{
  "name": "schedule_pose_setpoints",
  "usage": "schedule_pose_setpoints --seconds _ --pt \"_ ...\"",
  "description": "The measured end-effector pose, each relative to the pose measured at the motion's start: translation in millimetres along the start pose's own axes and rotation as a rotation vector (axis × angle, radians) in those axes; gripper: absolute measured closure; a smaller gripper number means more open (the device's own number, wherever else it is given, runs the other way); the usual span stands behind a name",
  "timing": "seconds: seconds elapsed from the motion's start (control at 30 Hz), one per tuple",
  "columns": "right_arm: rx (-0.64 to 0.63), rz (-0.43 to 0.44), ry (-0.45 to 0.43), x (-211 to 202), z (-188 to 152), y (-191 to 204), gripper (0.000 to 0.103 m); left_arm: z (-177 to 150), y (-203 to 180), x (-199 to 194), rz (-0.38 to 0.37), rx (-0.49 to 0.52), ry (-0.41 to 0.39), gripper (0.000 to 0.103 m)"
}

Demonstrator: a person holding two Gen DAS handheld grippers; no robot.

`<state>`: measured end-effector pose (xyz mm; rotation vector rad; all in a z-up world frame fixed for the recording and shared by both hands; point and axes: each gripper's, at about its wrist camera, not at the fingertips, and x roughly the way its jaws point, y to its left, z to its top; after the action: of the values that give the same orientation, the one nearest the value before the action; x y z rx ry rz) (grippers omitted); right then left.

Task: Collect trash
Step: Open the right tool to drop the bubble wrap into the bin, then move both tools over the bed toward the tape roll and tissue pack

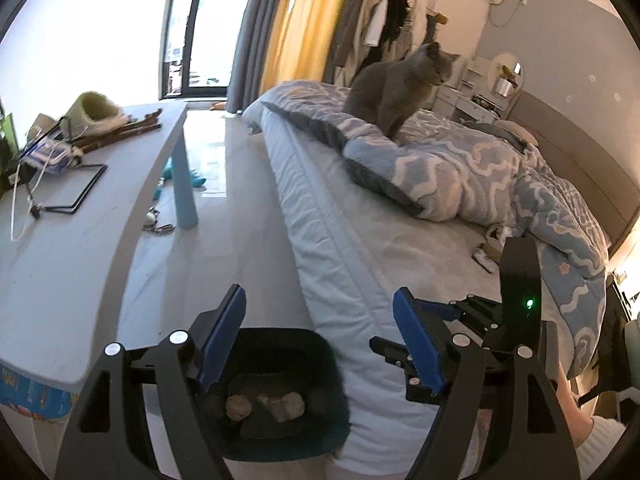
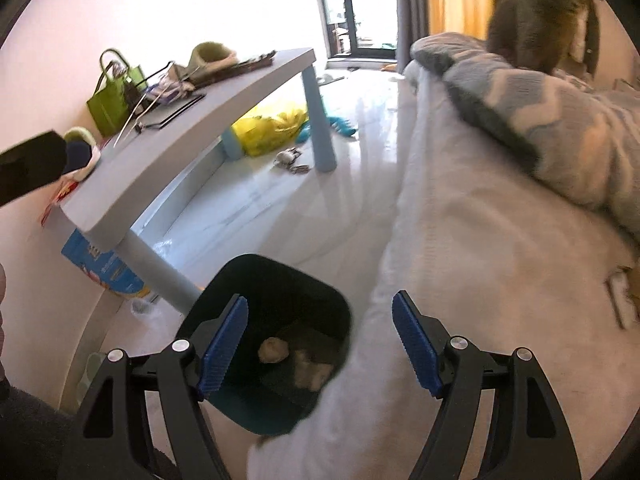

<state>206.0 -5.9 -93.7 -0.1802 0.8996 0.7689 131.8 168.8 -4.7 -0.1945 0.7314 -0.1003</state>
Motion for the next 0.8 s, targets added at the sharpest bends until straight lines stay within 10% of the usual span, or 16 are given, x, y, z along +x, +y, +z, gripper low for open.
schedule_pose_setpoints --seconds 0.8 --pt "0.256 -0.176 -0.158 -98.8 -27.0 -162.8 0.026 15.6 -125.7 65.4 -0.109 0.157 -0.006 0.024"
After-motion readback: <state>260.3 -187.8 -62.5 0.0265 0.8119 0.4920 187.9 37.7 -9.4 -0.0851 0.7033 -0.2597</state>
